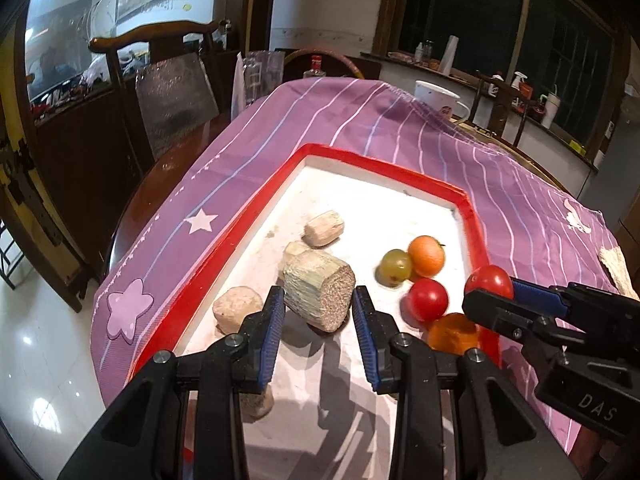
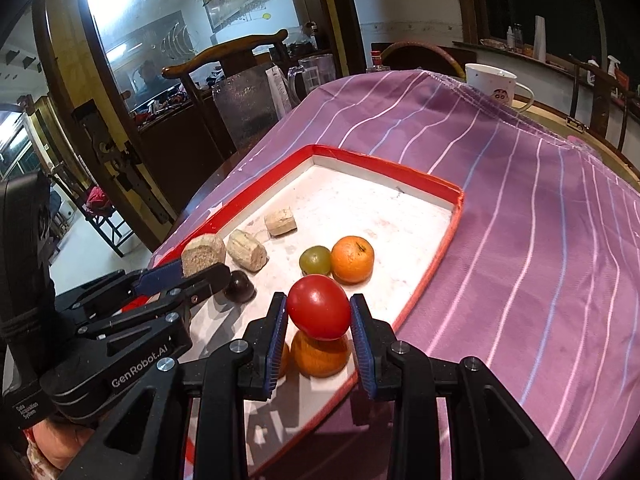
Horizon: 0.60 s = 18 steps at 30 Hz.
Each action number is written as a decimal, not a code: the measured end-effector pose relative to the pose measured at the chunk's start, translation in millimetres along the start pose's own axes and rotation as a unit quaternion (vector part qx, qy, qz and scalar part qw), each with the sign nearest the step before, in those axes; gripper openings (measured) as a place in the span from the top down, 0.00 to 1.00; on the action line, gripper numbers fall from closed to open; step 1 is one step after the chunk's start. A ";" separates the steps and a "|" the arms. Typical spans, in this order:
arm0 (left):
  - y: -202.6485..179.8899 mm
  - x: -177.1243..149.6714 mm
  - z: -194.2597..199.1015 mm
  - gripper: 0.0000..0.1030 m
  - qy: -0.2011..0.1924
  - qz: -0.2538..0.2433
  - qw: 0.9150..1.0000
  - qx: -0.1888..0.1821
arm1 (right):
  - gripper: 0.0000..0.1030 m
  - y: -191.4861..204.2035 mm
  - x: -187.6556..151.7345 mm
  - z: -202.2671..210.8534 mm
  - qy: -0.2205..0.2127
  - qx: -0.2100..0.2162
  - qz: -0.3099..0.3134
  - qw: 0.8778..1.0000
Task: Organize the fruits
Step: 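Lower block and tomato into the tray and open both tools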
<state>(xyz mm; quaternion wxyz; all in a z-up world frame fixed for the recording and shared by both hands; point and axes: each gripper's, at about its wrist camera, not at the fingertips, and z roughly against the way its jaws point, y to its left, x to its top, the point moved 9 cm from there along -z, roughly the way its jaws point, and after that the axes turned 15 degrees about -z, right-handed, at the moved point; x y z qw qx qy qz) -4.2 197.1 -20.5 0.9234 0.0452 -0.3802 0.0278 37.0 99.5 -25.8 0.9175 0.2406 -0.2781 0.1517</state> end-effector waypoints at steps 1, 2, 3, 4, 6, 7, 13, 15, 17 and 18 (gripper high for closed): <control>1.2 -0.3 -2.1 0.67 0.002 0.002 1.000 0.000 | 0.67 0.4 1.8 -3.4 0.001 0.001 -0.001 1.000; 1.5 -0.3 -3.7 0.67 0.004 0.003 1.000 -0.001 | 0.67 1.0 3.8 -7.0 0.002 0.002 -0.002 1.000; 2.0 -0.4 -5.3 0.67 0.006 0.004 1.000 -0.002 | 0.67 1.8 5.4 -9.9 0.002 0.002 -0.002 1.000; 2.1 -0.5 -6.8 0.67 0.007 0.006 1.000 -0.003 | 0.67 2.5 7.0 -12.4 0.003 0.002 -0.001 1.000; 2.3 -0.8 -9.6 0.67 0.009 0.007 1.000 -0.005 | 0.67 4.1 10.4 -17.0 0.002 0.002 -0.001 1.000; 2.3 -1.0 -10.2 0.67 0.009 0.008 1.000 -0.006 | 0.67 5.4 12.7 -19.5 0.003 0.004 -0.001 1.000; 5.1 -2.7 -13.2 0.67 0.011 0.014 1.000 -0.006 | 0.67 24.6 20.7 -41.0 0.028 0.024 0.014 0.999; 5.7 -2.8 -13.7 0.67 0.010 0.017 1.000 -0.008 | 0.67 29.3 23.3 -50.7 0.033 0.014 0.028 0.999; 6.4 -3.0 -14.0 0.67 0.009 0.020 1.000 -0.009 | 0.67 33.1 27.3 -59.4 0.038 0.005 0.037 0.999; 6.4 -3.1 -13.9 0.67 0.008 0.022 1.000 -0.010 | 0.67 33.4 29.4 -62.8 0.039 0.001 0.039 0.998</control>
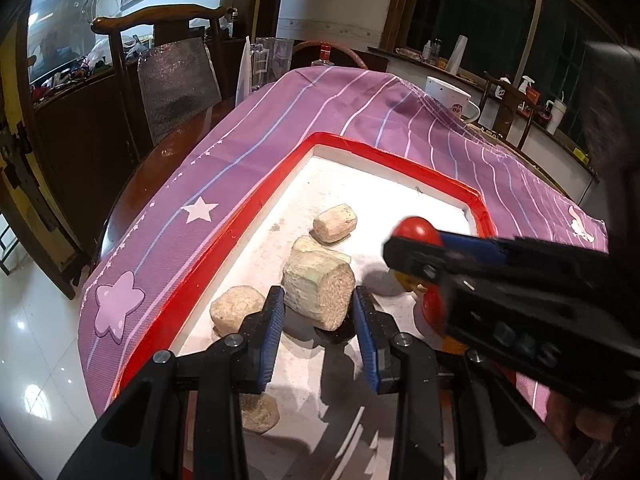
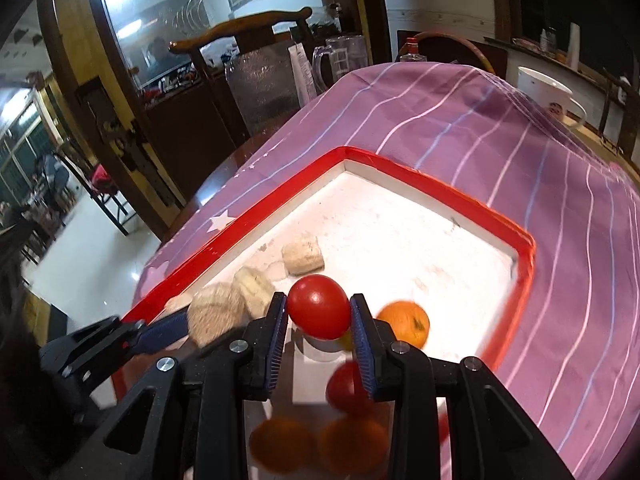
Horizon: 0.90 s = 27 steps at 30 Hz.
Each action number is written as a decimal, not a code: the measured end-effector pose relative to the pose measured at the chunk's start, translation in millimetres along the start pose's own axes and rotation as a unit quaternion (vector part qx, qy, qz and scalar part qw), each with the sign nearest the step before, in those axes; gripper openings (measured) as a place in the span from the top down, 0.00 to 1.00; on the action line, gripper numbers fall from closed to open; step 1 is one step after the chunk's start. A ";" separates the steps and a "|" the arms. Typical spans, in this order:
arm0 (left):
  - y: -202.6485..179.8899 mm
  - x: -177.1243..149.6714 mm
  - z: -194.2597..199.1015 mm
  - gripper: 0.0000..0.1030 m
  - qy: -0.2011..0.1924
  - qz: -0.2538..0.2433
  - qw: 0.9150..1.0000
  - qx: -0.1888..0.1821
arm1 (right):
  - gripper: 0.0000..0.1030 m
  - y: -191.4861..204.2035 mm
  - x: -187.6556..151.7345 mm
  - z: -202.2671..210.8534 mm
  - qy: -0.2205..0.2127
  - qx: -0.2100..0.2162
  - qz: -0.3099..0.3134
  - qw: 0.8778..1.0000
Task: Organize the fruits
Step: 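Lower block and tomato into the tray and open both tools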
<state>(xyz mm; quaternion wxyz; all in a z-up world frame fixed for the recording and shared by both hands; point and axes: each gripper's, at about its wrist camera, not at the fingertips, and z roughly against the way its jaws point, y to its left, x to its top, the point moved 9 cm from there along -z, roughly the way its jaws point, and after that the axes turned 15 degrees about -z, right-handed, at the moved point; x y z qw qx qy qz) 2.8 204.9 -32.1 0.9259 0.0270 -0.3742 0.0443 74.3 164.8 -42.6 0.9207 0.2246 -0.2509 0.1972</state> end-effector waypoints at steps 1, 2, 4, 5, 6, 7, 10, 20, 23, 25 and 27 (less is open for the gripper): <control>0.2 -0.2 0.0 0.67 -0.001 0.002 1.000 -0.001 | 0.67 -0.1 3.4 -3.8 0.002 -0.006 0.003 1.000; 0.2 -0.5 0.2 0.67 -0.001 0.003 1.000 -0.002 | 0.67 -0.7 6.6 -7.2 0.003 -0.011 0.005 1.000; -0.1 -1.3 -0.4 0.67 0.000 0.005 1.000 -0.004 | 0.66 -2.4 10.2 -12.6 0.007 -0.018 0.007 1.000; -0.7 -1.8 -1.2 0.67 0.001 0.006 1.000 -0.006 | 0.66 -3.8 11.3 -14.9 0.009 -0.021 0.007 1.000; -1.6 -2.2 -1.8 0.67 0.002 0.006 1.000 -0.007 | 0.66 -5.6 12.1 -17.1 0.010 -0.024 0.006 1.000; -1.7 -2.2 -2.0 0.67 0.002 0.006 1.000 -0.008 | 0.66 -7.0 12.5 -18.6 0.011 -0.026 0.003 1.000; -1.8 -2.3 -2.5 0.66 0.002 0.007 1.000 -0.010 | 0.66 -10.9 13.0 -19.8 0.011 -0.026 -0.003 1.000; -8.9 -3.2 1.5 0.43 0.001 0.014 1.000 -0.027 | 0.65 -19.7 22.2 -8.3 -0.013 -0.023 -0.031 0.999; -8.9 -2.9 7.2 0.42 -0.003 0.015 1.000 -0.025 | 0.64 -22.8 25.9 5.0 -0.029 -0.020 -0.043 0.998; -9.7 -1.9 12.0 0.40 -0.007 0.014 1.000 -0.022 | 0.64 -26.6 25.7 16.4 -0.039 -0.019 -0.053 0.998; -10.4 -0.4 17.8 0.34 -0.013 0.013 1.000 -0.019 | 0.64 -31.8 22.3 28.1 -0.047 -0.022 -0.059 0.997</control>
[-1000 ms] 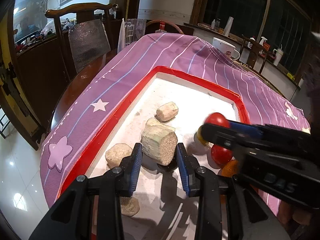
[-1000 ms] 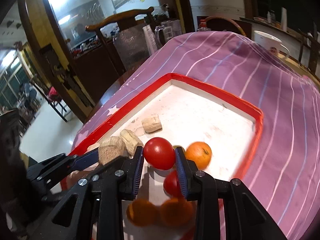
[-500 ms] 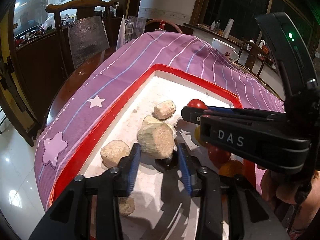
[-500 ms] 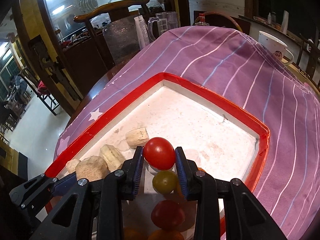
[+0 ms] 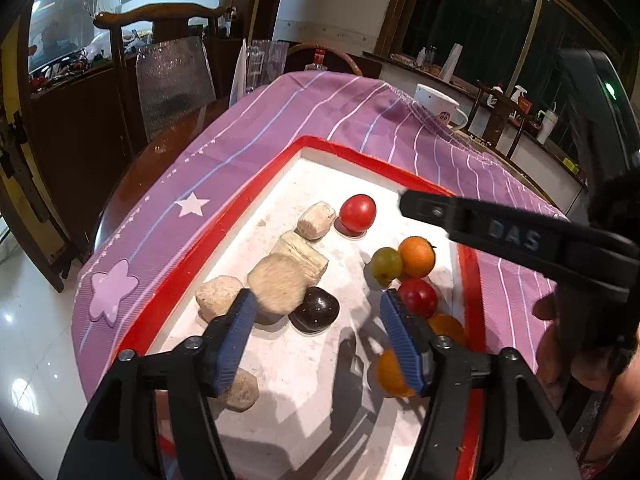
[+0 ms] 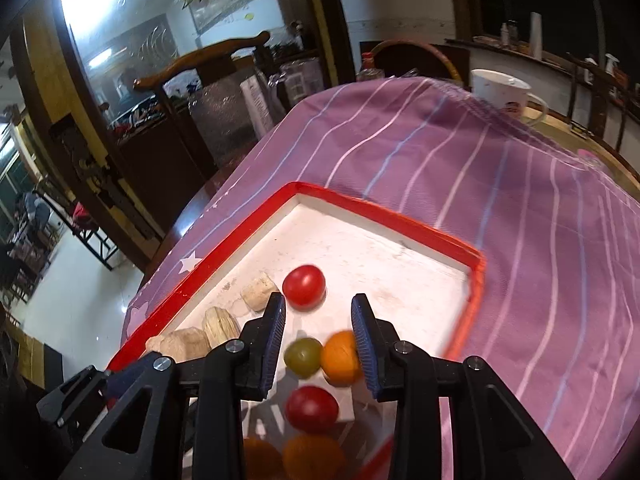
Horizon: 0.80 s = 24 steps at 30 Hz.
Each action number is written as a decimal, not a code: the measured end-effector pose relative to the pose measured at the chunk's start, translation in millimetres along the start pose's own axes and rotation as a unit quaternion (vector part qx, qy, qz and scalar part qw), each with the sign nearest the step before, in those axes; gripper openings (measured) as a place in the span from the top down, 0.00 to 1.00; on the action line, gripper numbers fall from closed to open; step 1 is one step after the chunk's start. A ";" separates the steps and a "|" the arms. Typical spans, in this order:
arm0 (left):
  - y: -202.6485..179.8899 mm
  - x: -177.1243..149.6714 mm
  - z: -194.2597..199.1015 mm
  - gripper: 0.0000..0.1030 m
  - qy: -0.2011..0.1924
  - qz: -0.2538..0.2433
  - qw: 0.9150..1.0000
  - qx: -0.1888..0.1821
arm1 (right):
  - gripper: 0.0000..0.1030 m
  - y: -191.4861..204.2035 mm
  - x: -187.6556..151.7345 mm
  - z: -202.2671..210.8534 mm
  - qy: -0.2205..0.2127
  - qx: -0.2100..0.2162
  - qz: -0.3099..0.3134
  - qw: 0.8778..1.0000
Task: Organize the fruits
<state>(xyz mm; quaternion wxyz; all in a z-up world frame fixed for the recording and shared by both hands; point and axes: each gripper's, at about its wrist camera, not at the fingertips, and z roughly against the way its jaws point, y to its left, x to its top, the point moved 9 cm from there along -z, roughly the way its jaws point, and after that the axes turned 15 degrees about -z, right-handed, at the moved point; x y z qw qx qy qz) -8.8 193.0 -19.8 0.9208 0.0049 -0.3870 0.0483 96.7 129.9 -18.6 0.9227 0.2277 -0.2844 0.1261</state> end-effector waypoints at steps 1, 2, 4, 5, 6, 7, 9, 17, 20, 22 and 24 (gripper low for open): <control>-0.4 1.3 4.0 0.33 -0.004 -0.002 1.000 0.003 | 0.64 -3.4 -2.3 5.5 -0.003 -0.002 -0.003 1.000; -1.1 2.7 8.5 0.31 -0.009 -0.004 1.000 0.007 | 0.64 -5.8 -4.0 9.6 -0.006 -0.004 -0.005 1.000; -1.9 5.7 16.1 0.28 -0.017 -0.007 1.000 0.013 | 0.63 -12.8 -11.1 21.8 -0.013 -0.010 -0.010 1.000; -1.9 6.9 20.8 0.27 -0.022 -0.007 1.000 0.018 | 0.63 -17.1 -15.5 28.9 -0.017 -0.014 -0.013 1.000; -1.9 8.4 26.4 0.25 -0.028 -0.009 0.999 0.024 | 0.63 -19.8 -18.3 33.4 -0.020 -0.016 -0.016 1.000; -2.1 10.0 32.1 0.24 -0.034 -0.011 0.999 0.032 | 0.63 -23.8 -22.8 39.9 -0.023 -0.019 -0.021 0.999; -1.1 13.6 44.8 0.20 -0.048 -0.014 0.997 0.055 | 0.63 -30.5 -31.1 52.2 -0.029 -0.024 -0.031 0.999; 13.8 26.6 130.5 0.00 -0.151 -0.002 0.961 0.231 | 0.62 -31.6 -66.6 107.5 -0.065 -0.030 -0.036 0.997; 18.8 20.2 161.1 0.00 -0.181 0.011 0.938 0.295 | 0.61 -25.1 -77.1 123.3 -0.076 -0.025 -0.033 0.996; 16.9 17.8 172.9 0.00 -0.195 0.011 0.932 0.306 | 0.60 -17.6 -84.6 132.8 -0.084 -0.022 -0.025 0.996; 12.3 18.5 174.0 0.00 -0.195 0.008 0.941 0.277 | 0.60 -11.4 -91.1 138.9 -0.091 -0.024 -0.015 0.995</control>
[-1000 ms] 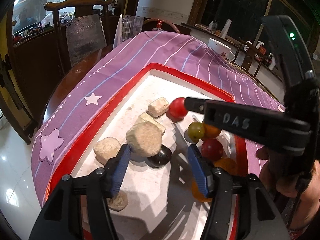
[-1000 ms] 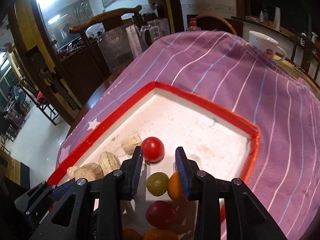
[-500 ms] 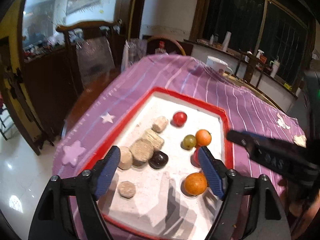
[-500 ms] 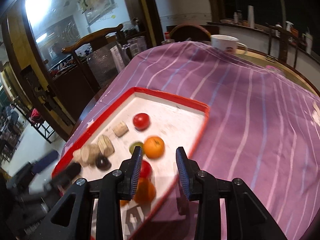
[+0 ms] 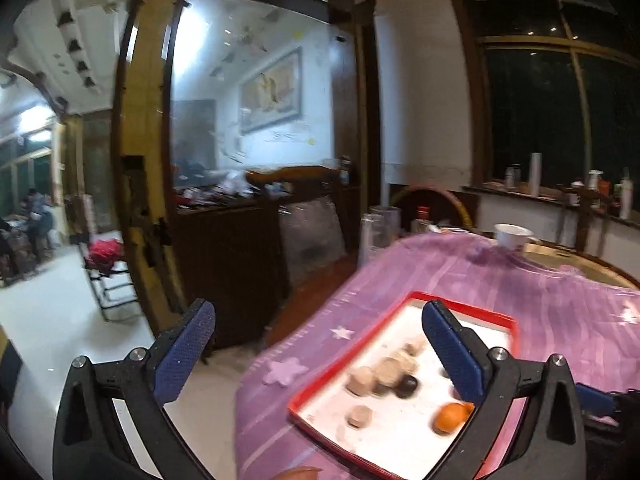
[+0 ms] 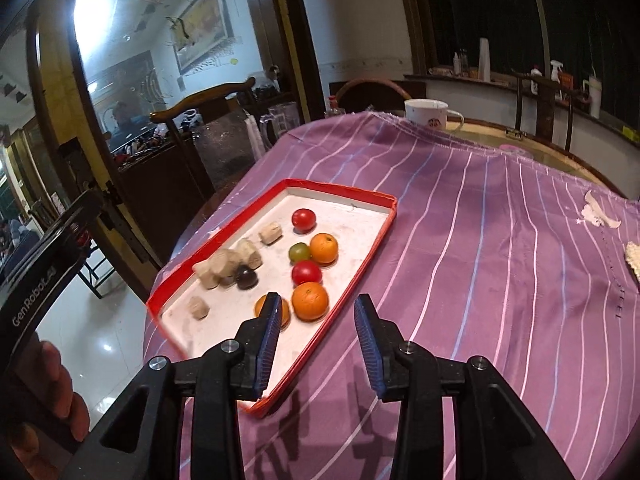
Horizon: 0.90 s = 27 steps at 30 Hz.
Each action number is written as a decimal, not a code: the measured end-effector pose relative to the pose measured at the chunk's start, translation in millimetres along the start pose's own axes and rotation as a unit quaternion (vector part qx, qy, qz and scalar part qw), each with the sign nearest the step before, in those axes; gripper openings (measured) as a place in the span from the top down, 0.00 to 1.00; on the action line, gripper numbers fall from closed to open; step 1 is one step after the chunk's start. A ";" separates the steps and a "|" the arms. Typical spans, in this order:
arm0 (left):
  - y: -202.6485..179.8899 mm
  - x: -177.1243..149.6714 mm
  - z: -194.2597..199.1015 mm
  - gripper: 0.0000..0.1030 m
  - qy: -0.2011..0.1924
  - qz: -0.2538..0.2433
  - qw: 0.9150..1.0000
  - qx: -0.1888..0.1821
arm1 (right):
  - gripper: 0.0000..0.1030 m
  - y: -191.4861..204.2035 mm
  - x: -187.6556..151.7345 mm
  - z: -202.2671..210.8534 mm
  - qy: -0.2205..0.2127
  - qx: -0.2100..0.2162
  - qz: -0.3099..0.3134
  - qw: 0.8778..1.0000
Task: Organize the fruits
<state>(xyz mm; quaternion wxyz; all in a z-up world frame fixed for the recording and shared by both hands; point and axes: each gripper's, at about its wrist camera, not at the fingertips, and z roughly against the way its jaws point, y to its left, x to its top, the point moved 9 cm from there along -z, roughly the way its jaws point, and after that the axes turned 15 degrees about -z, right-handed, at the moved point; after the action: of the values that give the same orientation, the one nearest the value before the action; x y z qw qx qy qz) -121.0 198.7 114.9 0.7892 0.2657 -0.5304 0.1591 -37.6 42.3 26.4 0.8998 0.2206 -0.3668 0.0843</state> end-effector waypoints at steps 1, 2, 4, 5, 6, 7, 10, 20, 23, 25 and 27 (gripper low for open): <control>-2.5 -0.4 0.9 0.00 0.005 0.002 1.000 -0.013 | 0.59 2.4 -2.0 2.4 -0.003 -0.001 0.006 1.000; -4.4 -1.0 1.3 0.00 0.011 0.002 1.000 -0.022 | 0.59 4.4 -4.2 4.4 -0.005 -0.004 0.012 1.000; -8.1 -1.7 -0.1 0.00 0.018 -0.001 0.999 -0.037 | 0.58 8.4 -9.1 9.1 -0.013 -0.014 0.030 0.999; -9.7 -2.6 -1.0 0.00 0.023 -0.003 0.999 -0.043 | 0.58 10.0 -11.5 11.1 -0.018 -0.020 0.040 0.999; -11.1 -4.7 -1.3 0.00 0.028 -0.003 0.998 -0.048 | 0.58 10.1 -12.8 12.4 -0.020 -0.023 0.045 0.999; -13.4 -6.3 -3.0 0.00 0.033 -0.004 0.998 -0.054 | 0.57 11.1 -15.0 13.4 -0.023 -0.027 0.052 0.998; -22.8 -12.0 -6.0 0.00 0.049 -0.011 0.996 -0.075 | 0.55 10.9 -19.4 13.7 -0.026 -0.036 0.061 0.997; -41.6 -26.1 -18.6 0.00 0.082 -0.022 0.990 -0.114 | 0.53 9.2 -25.4 3.3 -0.014 -0.044 0.062 0.997; -45.2 -29.2 -22.3 0.00 0.088 -0.025 0.988 -0.123 | 0.53 10.3 -26.5 -1.0 -0.009 -0.043 0.063 0.997; -48.1 -31.0 -24.1 0.00 0.092 -0.026 0.987 -0.130 | 0.53 10.6 -27.7 -4.2 -0.005 -0.044 0.063 0.997; -50.5 -33.0 -25.6 0.00 0.096 -0.028 0.986 -0.134 | 0.53 10.8 -29.6 -6.7 -0.001 -0.043 0.064 0.997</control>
<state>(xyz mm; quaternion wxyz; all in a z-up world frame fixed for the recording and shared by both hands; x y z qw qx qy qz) -87.5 174.0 64.2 0.8688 0.1558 -0.4615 0.0895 -58.0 55.3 5.1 0.9008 0.1584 -0.3844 0.1255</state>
